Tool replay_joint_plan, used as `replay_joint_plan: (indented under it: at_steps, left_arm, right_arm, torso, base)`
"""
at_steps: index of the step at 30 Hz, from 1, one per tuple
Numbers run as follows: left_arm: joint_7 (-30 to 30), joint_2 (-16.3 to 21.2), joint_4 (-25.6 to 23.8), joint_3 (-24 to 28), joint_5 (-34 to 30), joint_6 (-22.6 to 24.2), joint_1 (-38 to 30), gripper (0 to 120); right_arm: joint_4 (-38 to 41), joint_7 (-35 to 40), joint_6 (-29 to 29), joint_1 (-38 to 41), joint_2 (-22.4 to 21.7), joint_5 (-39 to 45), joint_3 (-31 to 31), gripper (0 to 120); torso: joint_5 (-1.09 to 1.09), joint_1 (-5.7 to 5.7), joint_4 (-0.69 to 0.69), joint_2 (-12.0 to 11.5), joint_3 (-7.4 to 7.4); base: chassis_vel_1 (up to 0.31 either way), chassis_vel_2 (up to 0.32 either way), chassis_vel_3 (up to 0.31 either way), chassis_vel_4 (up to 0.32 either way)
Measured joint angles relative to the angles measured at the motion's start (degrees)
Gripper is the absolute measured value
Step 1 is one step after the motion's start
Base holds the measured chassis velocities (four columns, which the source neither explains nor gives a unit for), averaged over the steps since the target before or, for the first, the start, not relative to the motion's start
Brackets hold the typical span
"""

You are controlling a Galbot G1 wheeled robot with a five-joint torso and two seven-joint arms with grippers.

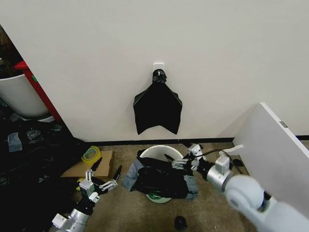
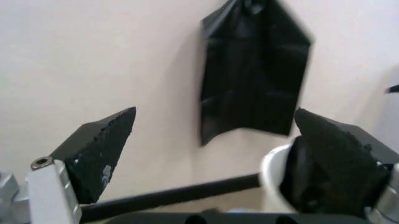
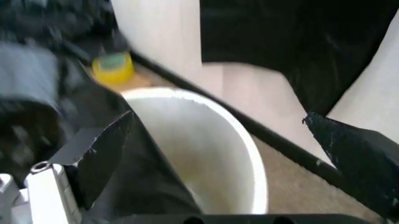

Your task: Place the garbage bag over the trash bin.

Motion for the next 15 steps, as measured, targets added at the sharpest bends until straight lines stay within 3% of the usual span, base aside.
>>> replay_joint_plan:
  at_steps: [5,9,15]
  left_arm:
    - [-4.52,-0.81,-2.42,-0.69,3.08,2.96,2.45,100]
    - [-4.93,-3.95,-5.41,-1.63,3.5,3.47,6.0,100]
    - [-3.53,-6.76,-5.96,-1.75,3.7,2.23,8.23,100]
  right_arm:
    - [-5.44,-3.23,-3.14,7.93,-0.31,2.56,-4.91,100]
    - [-14.69,-7.31,-6.28,22.13,1.4,5.36,-15.8,100]
    - [-23.91,-10.39,-5.88,28.91,5.18,2.27,-23.38,100]
  torso:
    - [0.03,0.0,0.02,0.0,0.0]
    - [-0.01,0.0,0.04,0.0,0.0]
    - [0.01,0.0,0.03,0.0,0.0]
  base:
    - [0.0,0.0,0.0,0.0]
    - [0.0,0.0,0.0,0.0]
    - [0.0,0.0,0.0,0.0]
